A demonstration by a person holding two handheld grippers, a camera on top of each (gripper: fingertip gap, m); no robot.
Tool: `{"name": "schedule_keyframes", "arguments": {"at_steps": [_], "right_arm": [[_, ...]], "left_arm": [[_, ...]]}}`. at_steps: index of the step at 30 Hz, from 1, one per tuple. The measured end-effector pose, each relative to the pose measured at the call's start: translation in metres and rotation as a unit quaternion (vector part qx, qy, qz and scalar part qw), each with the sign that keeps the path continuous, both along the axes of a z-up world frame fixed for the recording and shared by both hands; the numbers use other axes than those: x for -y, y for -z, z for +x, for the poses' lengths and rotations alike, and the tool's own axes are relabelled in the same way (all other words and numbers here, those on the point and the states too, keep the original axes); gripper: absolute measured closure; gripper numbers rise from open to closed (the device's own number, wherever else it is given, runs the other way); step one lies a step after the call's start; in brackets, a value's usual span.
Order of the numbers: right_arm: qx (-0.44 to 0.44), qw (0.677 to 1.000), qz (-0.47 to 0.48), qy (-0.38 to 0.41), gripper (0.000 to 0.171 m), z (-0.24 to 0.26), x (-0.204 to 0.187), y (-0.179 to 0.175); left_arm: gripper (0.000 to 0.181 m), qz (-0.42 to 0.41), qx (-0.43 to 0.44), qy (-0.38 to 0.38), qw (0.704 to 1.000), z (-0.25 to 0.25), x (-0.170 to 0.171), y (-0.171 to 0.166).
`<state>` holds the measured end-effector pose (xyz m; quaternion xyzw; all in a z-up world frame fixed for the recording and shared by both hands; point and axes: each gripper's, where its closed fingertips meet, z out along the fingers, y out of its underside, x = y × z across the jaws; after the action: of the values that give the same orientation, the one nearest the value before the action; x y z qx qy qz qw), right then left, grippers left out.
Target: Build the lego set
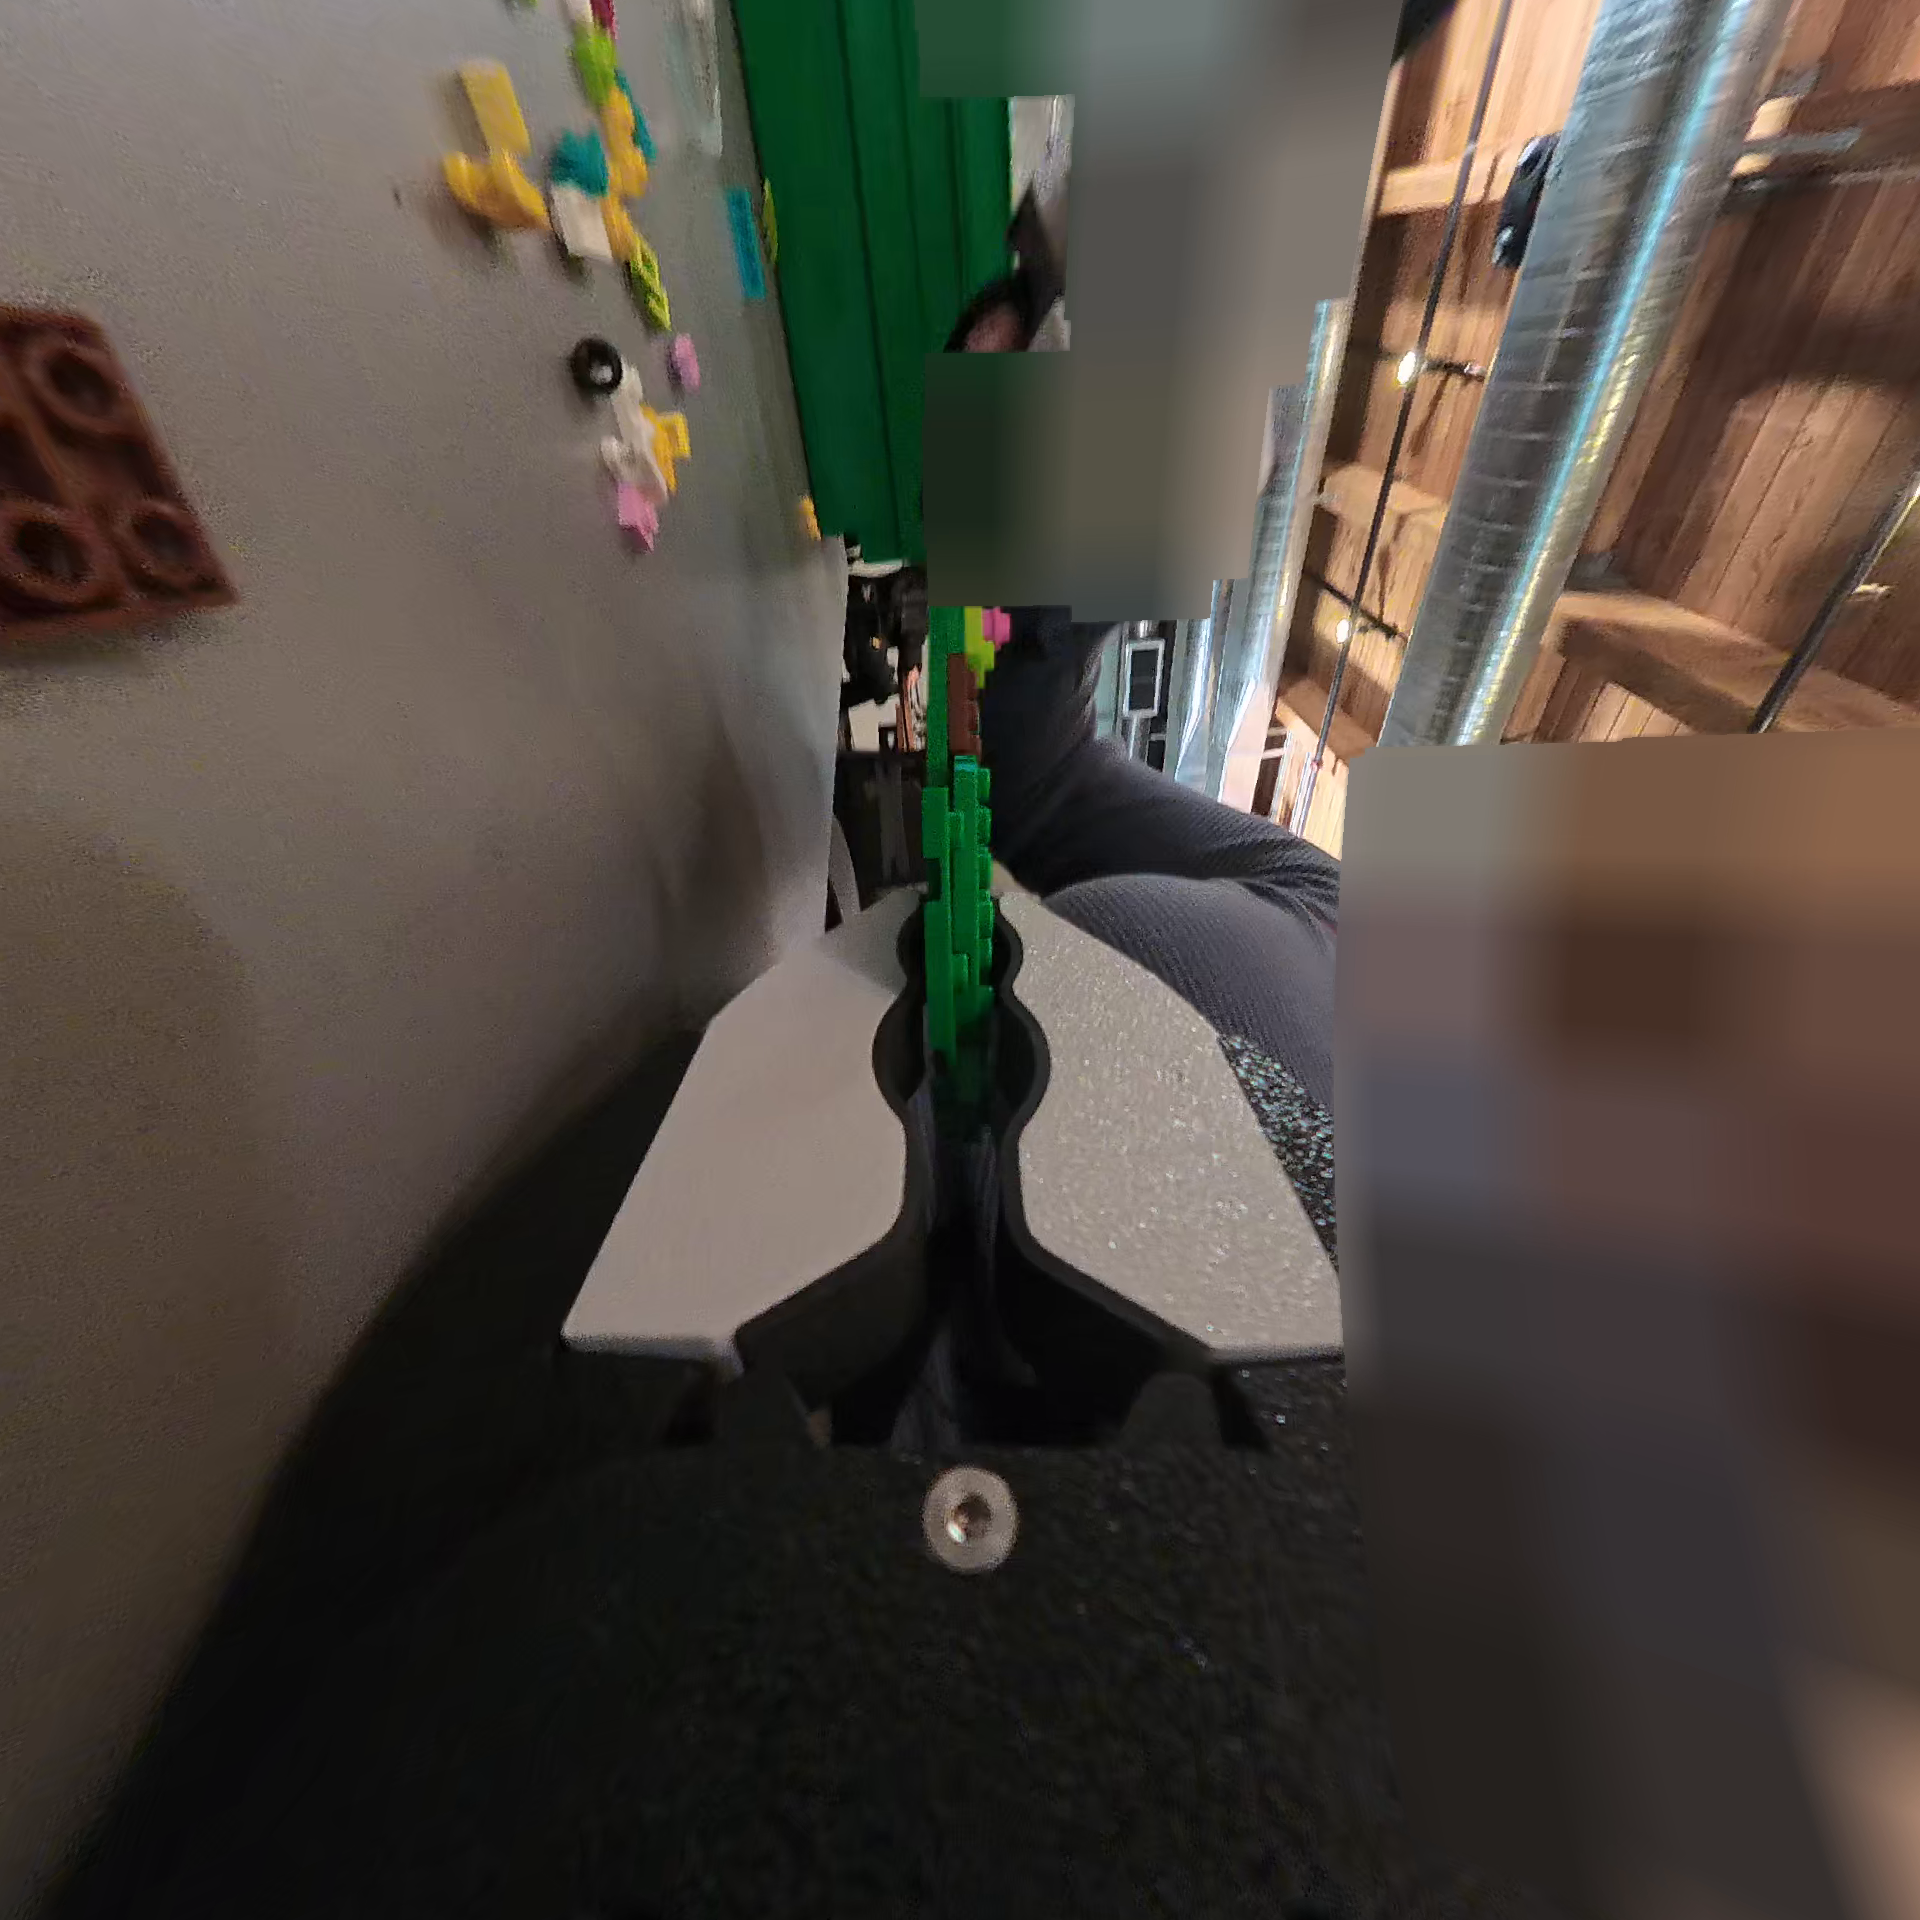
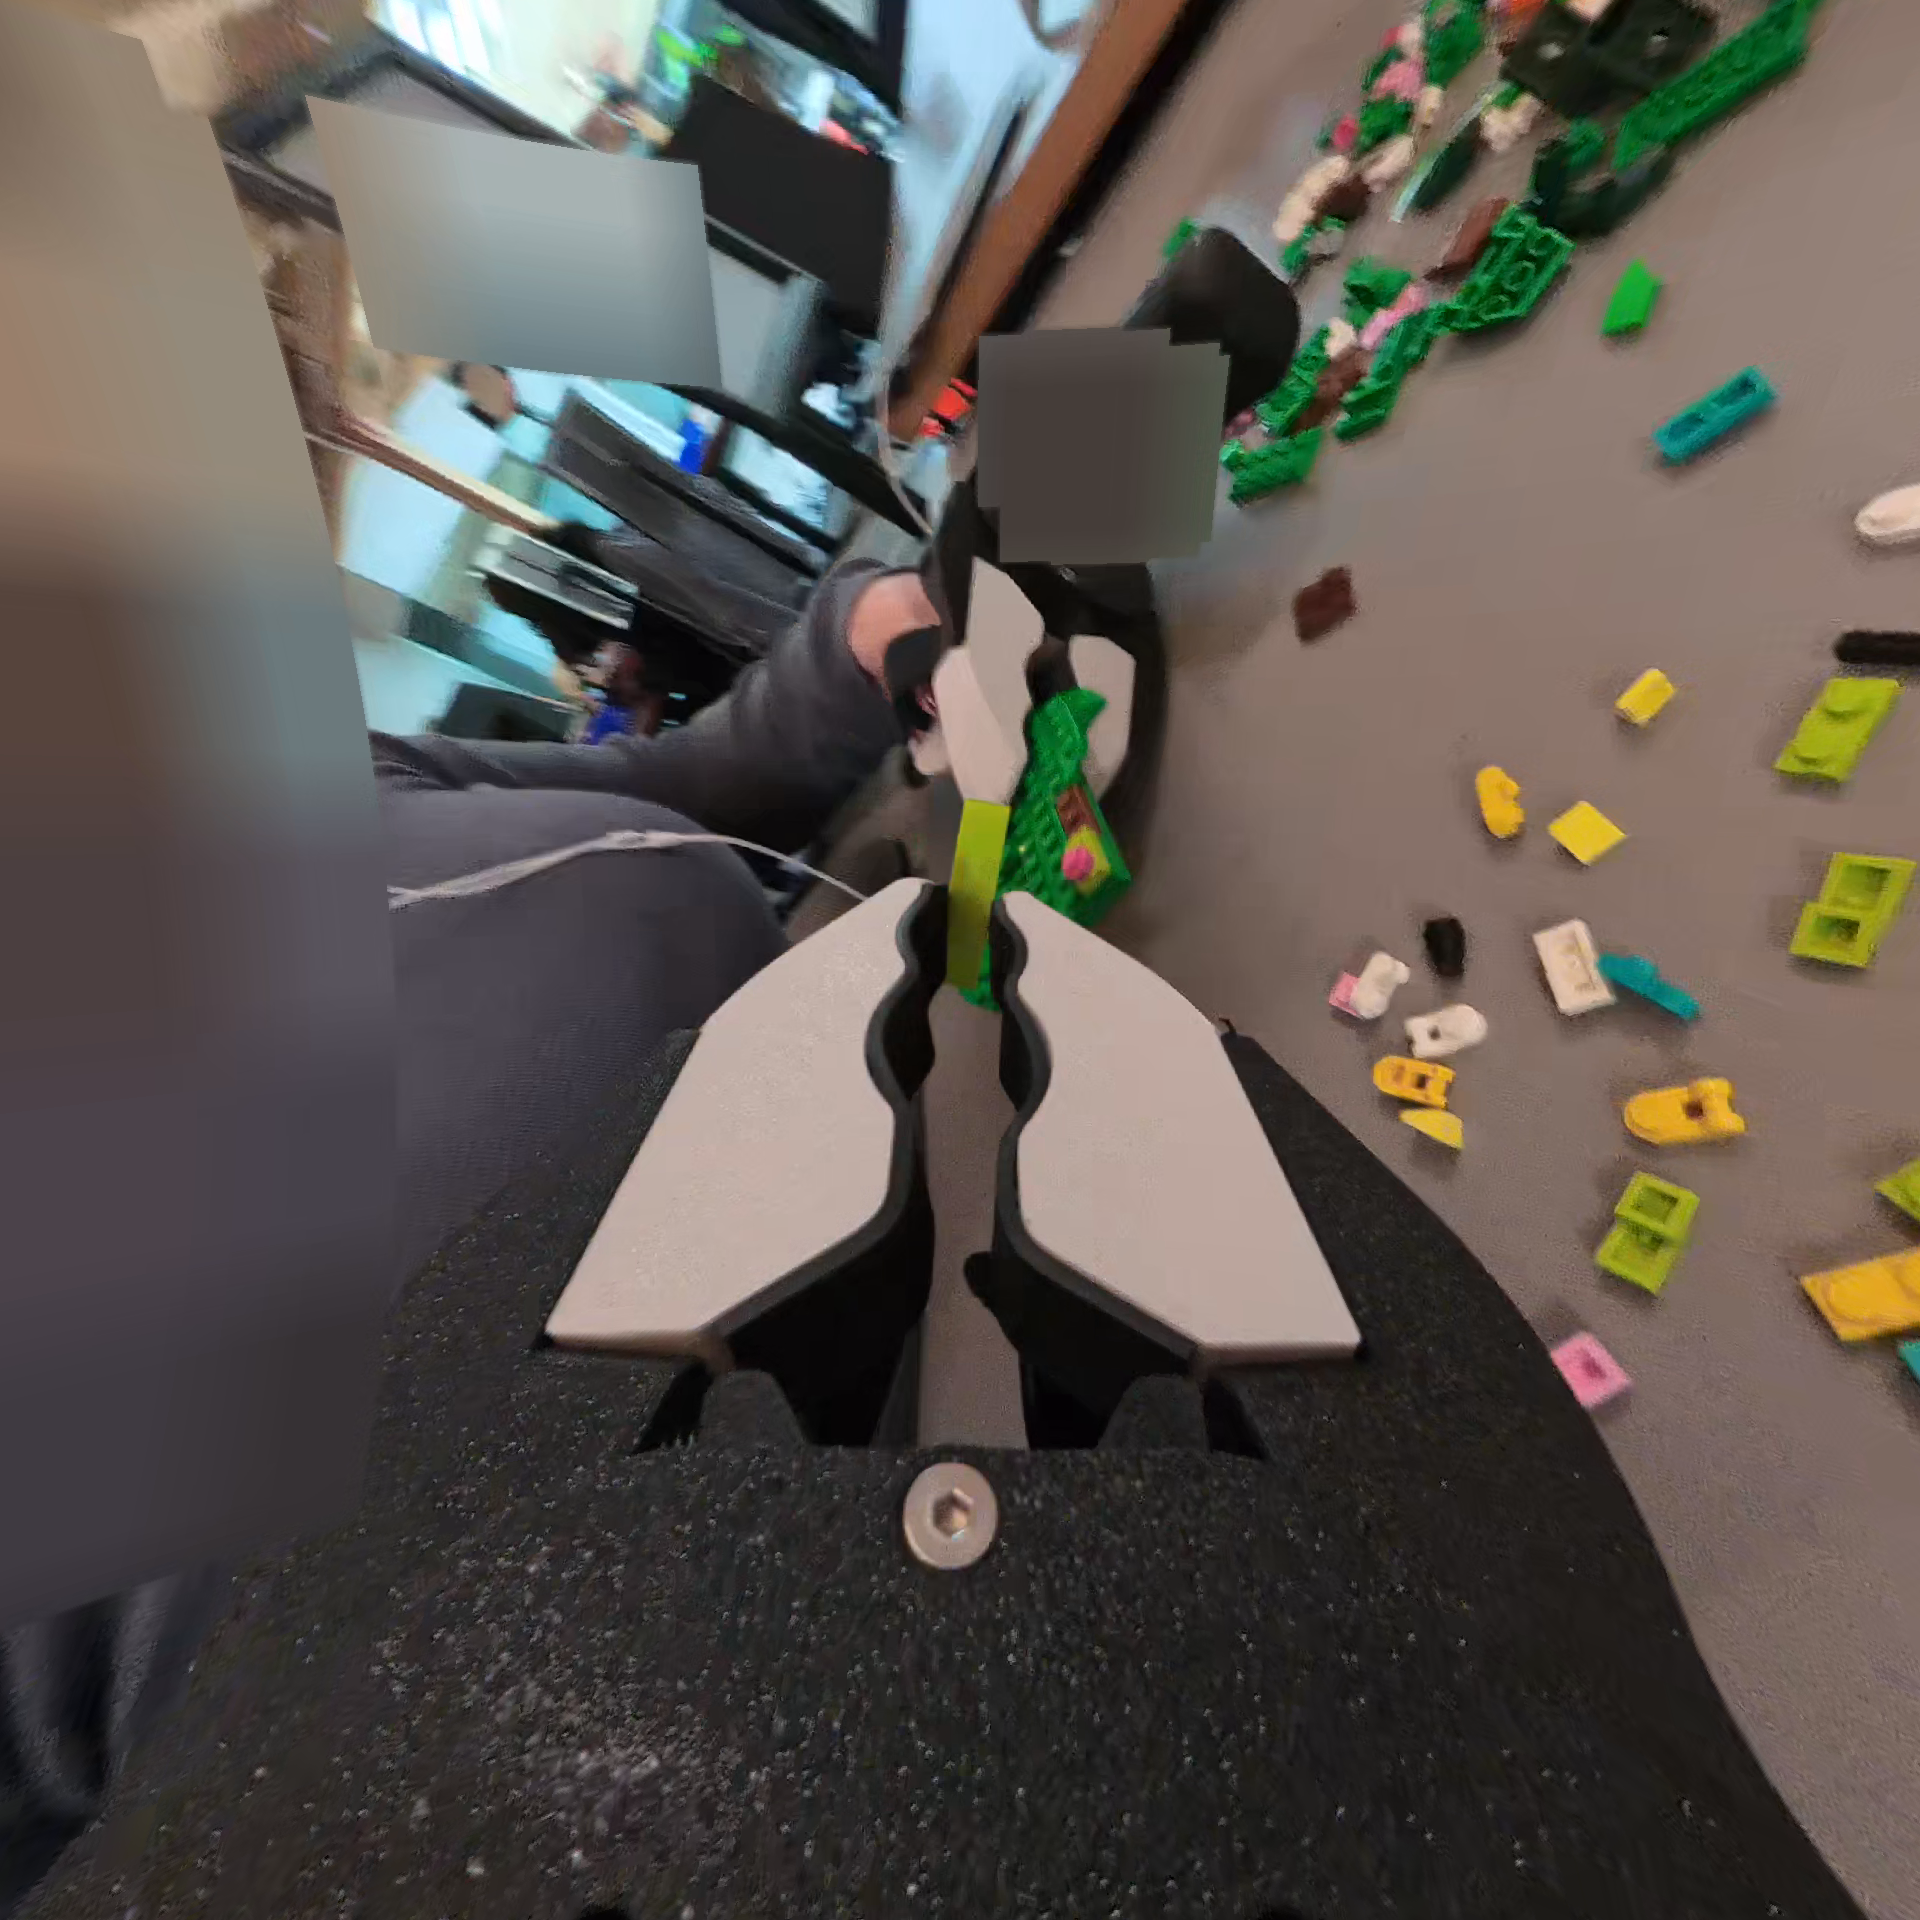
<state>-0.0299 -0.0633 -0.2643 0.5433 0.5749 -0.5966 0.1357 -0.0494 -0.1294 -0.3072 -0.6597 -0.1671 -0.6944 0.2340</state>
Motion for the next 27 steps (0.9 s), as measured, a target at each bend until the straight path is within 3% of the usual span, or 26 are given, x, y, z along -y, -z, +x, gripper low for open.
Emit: {"name": "schedule_keyframes", "arguments": {"at_steps": [6, 12, 17, 22, 27], "right_arm": [[-0.011, 0.999, -0.012, -0.039, 0.164, -0.008, -0.005, -0.009], [-0.061, 0.992, 0.065, -0.091, 0.164, -0.016, 0.003, -0.016], [-0.113, 0.975, 0.144, -0.129, 0.164, -0.027, 0.008, -0.023], [-0.144, 0.931, 0.280, -0.187, 0.164, -0.030, 0.009, -0.008], [-0.150, 0.861, 0.424, -0.238, 0.164, -0.034, -0.001, 0.016]], "left_arm": [[0.172, -0.023, -0.038, 0.038, 0.998, 0.006, 0.003, 0.005], [0.173, -0.023, -0.009, -0.001, 1.000, -0.005, -0.007, 0.004], [0.173, -0.017, -0.033, -0.024, 0.999, -0.004, -0.012, 0.009], [0.173, -0.002, -0.075, -0.060, 0.995, -0.007, -0.019, 0.015], [0.172, 0.008, -0.105, -0.072, 0.992, -0.006, -0.021, 0.018]]}}
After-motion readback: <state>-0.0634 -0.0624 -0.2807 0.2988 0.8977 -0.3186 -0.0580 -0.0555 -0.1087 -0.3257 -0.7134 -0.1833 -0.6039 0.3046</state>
